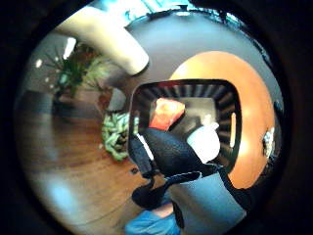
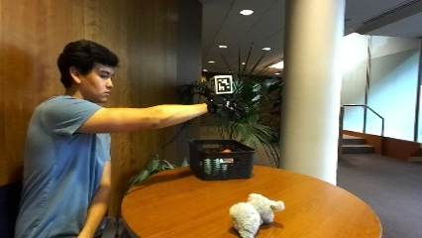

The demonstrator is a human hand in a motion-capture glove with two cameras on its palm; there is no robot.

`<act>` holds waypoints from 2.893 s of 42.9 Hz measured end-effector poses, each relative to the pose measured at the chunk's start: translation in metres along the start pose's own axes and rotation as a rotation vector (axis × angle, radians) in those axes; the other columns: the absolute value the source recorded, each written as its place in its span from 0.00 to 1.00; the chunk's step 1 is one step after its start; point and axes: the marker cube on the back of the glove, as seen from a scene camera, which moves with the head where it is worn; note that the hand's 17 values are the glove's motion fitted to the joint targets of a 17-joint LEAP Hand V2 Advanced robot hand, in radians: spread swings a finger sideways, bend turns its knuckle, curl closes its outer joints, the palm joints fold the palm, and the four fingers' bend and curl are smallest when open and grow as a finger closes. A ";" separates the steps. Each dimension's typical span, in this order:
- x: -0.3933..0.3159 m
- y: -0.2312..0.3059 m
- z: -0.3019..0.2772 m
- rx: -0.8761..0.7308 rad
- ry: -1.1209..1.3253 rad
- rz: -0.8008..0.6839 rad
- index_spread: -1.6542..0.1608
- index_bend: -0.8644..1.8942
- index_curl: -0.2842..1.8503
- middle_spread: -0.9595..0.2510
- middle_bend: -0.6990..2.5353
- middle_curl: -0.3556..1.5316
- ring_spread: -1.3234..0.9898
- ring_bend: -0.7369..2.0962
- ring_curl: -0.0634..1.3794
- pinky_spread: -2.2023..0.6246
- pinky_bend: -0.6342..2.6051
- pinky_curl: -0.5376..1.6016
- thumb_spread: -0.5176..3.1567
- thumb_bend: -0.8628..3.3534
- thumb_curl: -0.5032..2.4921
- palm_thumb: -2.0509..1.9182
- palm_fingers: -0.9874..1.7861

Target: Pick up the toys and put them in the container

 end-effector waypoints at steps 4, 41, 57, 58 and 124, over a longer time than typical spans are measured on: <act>0.025 -0.002 -0.004 -0.021 0.051 0.007 0.74 0.36 0.31 0.82 0.30 0.49 0.57 0.62 0.27 0.74 0.71 0.47 0.44 0.19 0.28 0.50 0.29; 0.351 0.063 0.098 -0.134 0.001 0.574 0.75 0.35 0.24 0.82 0.26 0.40 0.61 0.49 0.18 0.79 0.66 0.42 0.45 0.20 0.25 0.51 0.29; 0.405 0.099 0.200 -0.262 0.066 0.497 0.74 0.35 0.23 0.82 0.26 0.37 0.61 0.47 0.17 0.79 0.65 0.41 0.45 0.20 0.26 0.51 0.29; 0.406 0.100 0.207 -0.270 0.068 0.479 0.75 0.35 0.23 0.82 0.26 0.37 0.61 0.46 0.17 0.79 0.65 0.41 0.45 0.20 0.26 0.51 0.29; 0.328 0.076 0.142 -0.167 -0.018 0.454 0.72 0.45 0.23 0.51 0.38 0.47 0.40 0.71 0.37 0.64 0.54 0.42 0.58 0.37 0.47 0.74 0.73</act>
